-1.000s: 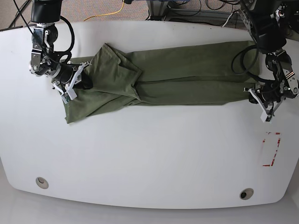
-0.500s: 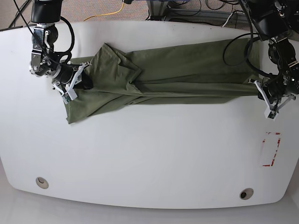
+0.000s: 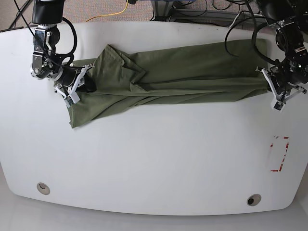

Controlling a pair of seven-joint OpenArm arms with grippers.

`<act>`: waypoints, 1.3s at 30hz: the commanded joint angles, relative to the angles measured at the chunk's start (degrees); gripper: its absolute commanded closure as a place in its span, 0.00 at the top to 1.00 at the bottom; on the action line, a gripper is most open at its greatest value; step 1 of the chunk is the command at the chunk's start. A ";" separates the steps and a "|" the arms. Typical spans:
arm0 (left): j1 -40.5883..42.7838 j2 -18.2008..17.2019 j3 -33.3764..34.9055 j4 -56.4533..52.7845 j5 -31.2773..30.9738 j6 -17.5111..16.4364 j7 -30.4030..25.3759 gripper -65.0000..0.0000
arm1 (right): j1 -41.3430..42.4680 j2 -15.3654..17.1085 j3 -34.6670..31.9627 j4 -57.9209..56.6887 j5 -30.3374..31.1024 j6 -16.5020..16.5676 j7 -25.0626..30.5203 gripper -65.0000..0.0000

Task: Layout the t-shirt on the table in an organized manner, then fold the t-shirt properly
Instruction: 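Pull the strip's end with the left gripper away from the right gripper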

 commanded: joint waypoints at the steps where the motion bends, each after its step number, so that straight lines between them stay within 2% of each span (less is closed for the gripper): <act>1: 0.84 -1.00 -1.04 1.89 0.20 0.10 -0.49 0.00 | -0.61 0.43 -0.42 -0.61 -4.24 -0.73 -5.57 0.08; 11: 5.85 -1.18 -4.91 2.68 0.20 0.10 -0.49 0.00 | -0.61 -0.80 -0.42 -0.61 -4.77 -0.73 -5.57 0.08; 17: 7.52 -3.03 -5.26 2.68 0.29 0.10 -0.49 0.01 | -0.61 -1.15 -0.42 -0.61 -4.77 -0.73 -5.57 0.08; 20: 7.78 -3.03 -5.35 2.68 0.46 0.10 -0.49 0.08 | -0.61 -1.15 -0.42 -0.69 -4.77 -0.73 -5.57 0.08; 27: 9.54 -3.03 -5.08 2.68 0.46 0.10 -0.49 0.36 | -0.61 -1.15 -0.42 -0.69 -4.68 -0.73 -5.66 0.08; 31: 9.63 -3.03 -5.00 2.68 0.38 0.10 0.22 0.41 | -0.61 -1.15 -0.42 -0.69 -4.68 -0.73 -5.66 0.08; 39: 9.63 -3.03 -4.91 3.39 0.11 0.10 6.46 0.45 | -0.61 -1.15 -0.42 -0.69 -4.68 -0.73 -5.66 0.08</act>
